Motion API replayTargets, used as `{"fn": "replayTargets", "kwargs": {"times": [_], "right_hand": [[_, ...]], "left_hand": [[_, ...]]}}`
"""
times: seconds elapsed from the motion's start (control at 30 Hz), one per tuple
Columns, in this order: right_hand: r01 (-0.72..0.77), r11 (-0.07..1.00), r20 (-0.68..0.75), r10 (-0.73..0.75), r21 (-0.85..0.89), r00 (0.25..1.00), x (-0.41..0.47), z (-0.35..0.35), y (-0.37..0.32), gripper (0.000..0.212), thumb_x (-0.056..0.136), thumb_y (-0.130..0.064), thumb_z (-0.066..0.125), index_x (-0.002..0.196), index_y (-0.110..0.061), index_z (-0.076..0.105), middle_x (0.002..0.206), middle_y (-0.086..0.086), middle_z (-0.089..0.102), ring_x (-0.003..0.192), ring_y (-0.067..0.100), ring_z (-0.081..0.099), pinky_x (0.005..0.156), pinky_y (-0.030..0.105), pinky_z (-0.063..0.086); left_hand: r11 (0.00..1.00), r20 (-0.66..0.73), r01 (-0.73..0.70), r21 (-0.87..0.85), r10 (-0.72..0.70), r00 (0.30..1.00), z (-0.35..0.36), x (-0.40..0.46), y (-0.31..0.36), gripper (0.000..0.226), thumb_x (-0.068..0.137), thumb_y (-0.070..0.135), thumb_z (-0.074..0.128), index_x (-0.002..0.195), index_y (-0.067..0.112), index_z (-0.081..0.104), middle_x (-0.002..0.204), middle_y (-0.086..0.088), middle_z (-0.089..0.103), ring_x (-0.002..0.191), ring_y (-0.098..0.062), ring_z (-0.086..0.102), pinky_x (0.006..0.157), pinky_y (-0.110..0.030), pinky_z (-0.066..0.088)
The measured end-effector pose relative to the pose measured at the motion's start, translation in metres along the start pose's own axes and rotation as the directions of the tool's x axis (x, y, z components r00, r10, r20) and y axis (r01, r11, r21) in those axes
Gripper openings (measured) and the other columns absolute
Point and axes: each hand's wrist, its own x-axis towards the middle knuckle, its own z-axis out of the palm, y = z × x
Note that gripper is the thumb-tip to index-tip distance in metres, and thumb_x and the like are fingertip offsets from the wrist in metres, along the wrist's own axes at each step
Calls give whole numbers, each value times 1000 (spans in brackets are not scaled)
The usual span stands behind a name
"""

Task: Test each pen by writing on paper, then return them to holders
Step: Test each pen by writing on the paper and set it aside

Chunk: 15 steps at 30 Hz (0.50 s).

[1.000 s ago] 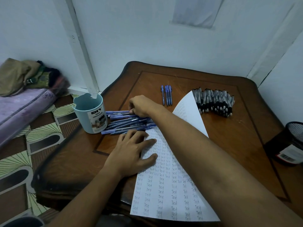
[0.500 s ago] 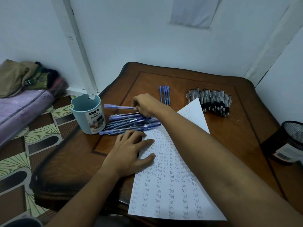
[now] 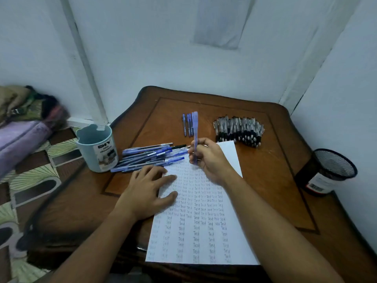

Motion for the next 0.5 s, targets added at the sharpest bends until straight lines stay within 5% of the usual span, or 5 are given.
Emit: {"fn": "replayTargets", "kwargs": {"times": [0.13,0.23,0.37,0.5], "right_hand": [[-52,986,-63,62,157,996,-25,-23,-1,27,99,0,40,116,-11,59,71,5,49,56,13,36,55,29,29],[-50,987,-68,61,155,996,-39,-36,3,24,108,-23,44,124,-20,61,68,4,48,56,13,32,55,29,29],[-48,987,-118,67,154,991,-52,-44,1,16,104,-9,48,113,-2,59,82,14,63,60,17,53,57,29,44],[-77,981,-149,104,180,983,-58,-46,4,20,106,-16,47,119,-7,58,72,9,55,51,13,36,47,26,30]], "left_hand": [[1000,10,-1,14,1,1000,1,1,-1,65,83,78,29,135,47,54,132,20,44,129,-7,28,98,-31,19],[1000,-9,-7,14,7,1000,2,2,-1,65,83,77,31,133,45,57,130,18,47,127,-8,31,97,-32,20],[1000,-7,-12,18,13,1000,0,2,1,66,83,77,29,133,44,57,130,17,48,126,-8,31,96,-31,19],[1000,-1,-8,19,8,1000,0,1,2,67,82,78,28,133,45,57,130,17,47,126,-8,31,97,-32,20]]}}
